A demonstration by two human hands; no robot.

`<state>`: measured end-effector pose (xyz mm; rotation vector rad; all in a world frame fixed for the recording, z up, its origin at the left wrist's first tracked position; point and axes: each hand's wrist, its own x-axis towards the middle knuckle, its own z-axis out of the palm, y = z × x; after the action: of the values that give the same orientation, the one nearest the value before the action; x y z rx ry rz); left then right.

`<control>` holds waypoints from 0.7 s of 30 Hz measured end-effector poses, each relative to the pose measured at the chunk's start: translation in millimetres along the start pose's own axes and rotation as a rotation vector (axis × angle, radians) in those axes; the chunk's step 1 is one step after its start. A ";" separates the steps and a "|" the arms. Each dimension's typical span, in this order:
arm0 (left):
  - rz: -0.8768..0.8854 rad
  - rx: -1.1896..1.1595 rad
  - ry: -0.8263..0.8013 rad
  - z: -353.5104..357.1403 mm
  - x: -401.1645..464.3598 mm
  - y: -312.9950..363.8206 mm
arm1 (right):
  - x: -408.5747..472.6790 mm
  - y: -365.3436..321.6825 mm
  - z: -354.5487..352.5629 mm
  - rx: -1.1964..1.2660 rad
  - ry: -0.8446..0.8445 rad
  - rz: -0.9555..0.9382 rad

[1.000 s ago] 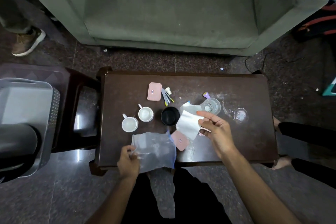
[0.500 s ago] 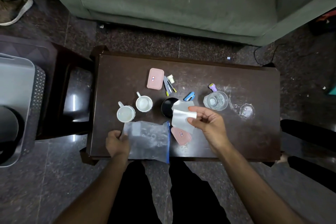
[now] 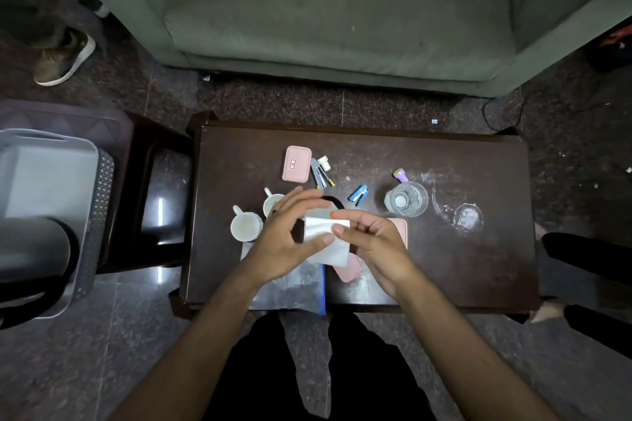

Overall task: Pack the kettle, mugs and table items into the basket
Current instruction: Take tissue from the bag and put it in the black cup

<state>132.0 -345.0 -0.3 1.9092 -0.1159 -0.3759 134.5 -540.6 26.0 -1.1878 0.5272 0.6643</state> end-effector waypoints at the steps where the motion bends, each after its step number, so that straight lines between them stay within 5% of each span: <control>1: 0.017 0.028 0.022 1.0 2.9 0.2 | 0.1 -0.9 0.5 0.002 -0.007 0.008; 7: -0.040 -0.052 0.038 9.2 1.8 3.9 | 2.9 0.2 -4.8 -0.066 0.071 -0.014; 13: -0.145 -0.094 0.037 18.1 -3.9 4.5 | 3.6 -0.6 -19.1 -0.264 -0.042 0.066; 17: -0.363 -0.400 -0.026 17.7 -6.0 0.9 | 5.4 4.1 -23.5 -0.188 0.100 0.025; 21: -0.479 -0.538 0.119 25.2 -2.3 -5.3 | 10.3 8.2 -21.8 -0.163 0.118 -0.060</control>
<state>121.4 -365.0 -12.8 1.4022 0.4857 -0.5483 135.2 -557.6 7.1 -1.3972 0.5412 0.5967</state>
